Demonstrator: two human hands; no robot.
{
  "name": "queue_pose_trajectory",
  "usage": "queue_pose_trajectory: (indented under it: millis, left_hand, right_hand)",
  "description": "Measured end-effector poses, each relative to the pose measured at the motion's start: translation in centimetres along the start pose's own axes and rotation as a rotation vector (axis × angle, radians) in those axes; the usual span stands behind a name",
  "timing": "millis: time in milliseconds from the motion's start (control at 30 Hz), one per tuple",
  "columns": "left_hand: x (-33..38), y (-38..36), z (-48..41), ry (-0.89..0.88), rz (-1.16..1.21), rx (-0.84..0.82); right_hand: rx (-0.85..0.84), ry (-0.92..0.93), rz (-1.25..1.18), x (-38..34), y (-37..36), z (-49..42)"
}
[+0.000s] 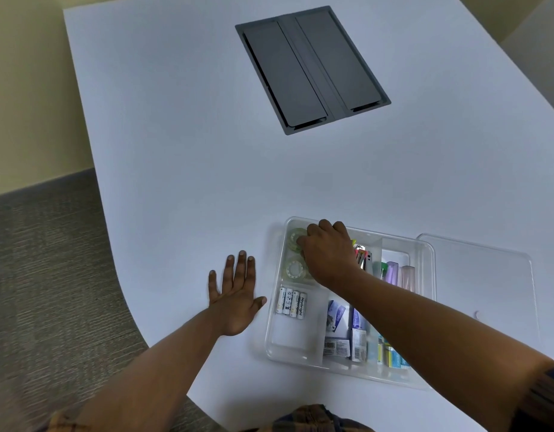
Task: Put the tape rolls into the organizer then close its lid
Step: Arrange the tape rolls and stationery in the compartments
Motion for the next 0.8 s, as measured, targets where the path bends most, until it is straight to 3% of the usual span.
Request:
queue_pose_trajectory:
  millis: [800]
  left_hand:
    - [0.0,0.1,0.2,-0.004,0.008,-0.001]
  right_hand:
    - [-0.051,-0.245,-0.166,0.7,-1.5,2.7]
Point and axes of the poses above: each hand's wrist, its own z-axis away from the middle knuckle, its own y-axis out of the back of the hand, x = y × z, the point moved 10 cm from there along -z, towards the middle knuckle
